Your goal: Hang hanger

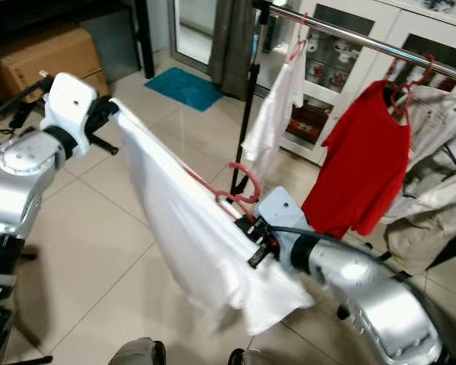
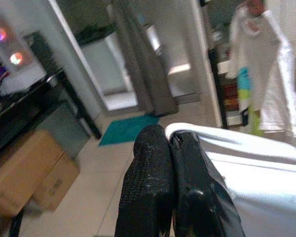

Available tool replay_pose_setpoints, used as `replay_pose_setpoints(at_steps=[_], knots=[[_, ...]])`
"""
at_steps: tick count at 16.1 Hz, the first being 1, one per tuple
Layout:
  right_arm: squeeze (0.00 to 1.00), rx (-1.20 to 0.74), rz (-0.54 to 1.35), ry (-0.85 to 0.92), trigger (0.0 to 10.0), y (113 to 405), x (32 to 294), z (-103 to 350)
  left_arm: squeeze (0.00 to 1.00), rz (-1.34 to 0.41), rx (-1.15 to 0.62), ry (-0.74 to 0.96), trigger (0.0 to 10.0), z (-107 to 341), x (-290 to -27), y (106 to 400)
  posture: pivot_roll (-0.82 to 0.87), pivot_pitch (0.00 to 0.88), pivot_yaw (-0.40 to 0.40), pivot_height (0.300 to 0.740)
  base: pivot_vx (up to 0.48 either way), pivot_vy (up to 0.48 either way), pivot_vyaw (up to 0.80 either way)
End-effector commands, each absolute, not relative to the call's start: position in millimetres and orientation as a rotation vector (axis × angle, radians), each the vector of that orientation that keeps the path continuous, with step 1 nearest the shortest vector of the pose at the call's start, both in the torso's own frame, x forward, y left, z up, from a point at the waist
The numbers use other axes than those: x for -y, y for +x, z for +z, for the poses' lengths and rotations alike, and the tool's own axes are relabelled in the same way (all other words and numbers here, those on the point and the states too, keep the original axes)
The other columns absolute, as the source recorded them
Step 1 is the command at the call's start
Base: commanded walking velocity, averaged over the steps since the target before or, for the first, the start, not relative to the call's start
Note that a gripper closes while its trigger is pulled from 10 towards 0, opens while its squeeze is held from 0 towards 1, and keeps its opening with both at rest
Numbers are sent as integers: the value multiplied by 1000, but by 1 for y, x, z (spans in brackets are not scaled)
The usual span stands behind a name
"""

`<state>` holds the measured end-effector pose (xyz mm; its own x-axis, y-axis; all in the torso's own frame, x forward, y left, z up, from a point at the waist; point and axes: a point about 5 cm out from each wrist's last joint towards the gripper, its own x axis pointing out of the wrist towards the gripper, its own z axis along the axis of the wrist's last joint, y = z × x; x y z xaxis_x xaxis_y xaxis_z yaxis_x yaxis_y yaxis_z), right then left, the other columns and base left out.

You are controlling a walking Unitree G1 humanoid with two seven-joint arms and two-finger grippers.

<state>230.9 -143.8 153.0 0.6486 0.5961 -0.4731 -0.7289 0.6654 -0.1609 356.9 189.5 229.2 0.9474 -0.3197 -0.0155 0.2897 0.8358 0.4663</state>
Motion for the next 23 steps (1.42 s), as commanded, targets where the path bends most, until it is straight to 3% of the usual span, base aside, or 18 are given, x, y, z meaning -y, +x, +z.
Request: replay_pose_setpoints(at_steps=[1,4,7,9,11,15,17,19,22,23], knots=[[0,-516,786,-349,0,223,147,140,0,-313,117,517,0,246,-190,358,62,33,-68,740,0,0,0],[0,-486,854,-291,0,218,139,144,0,-375,100,609,0,238,-181,360,62,28,-70,740,0,0,0],[0,-341,922,-85,0,212,147,170,0,-237,-20,678,0,214,-211,372,51,24,-60,740,0,0,0],[0,-288,938,19,0,207,156,179,0,-115,-79,612,0,200,-233,375,50,20,-57,740,0,0,0],[0,-247,933,94,0,207,159,183,0,-114,-116,487,0,182,-231,375,48,18,-55,740,0,0,0],[0,-147,754,189,0,232,149,186,0,-392,-56,319,0,166,-170,366,52,17,-59,740,0,0,0],[0,-134,509,219,0,262,135,178,0,-697,35,206,0,177,-104,339,52,21,-54,740,0,0,0],[0,-124,402,258,0,274,128,175,0,-819,72,140,0,186,-78,322,53,22,-52,740,0,0,0],[0,-118,23,252,0,292,153,161,0,-926,94,79,0,194,-61,293,63,32,-57,740,0,0,0],[0,-128,-29,216,3647,292,161,157,0,-886,84,72,0,193,-68,292,67,34,-60,740,0,0,0]])
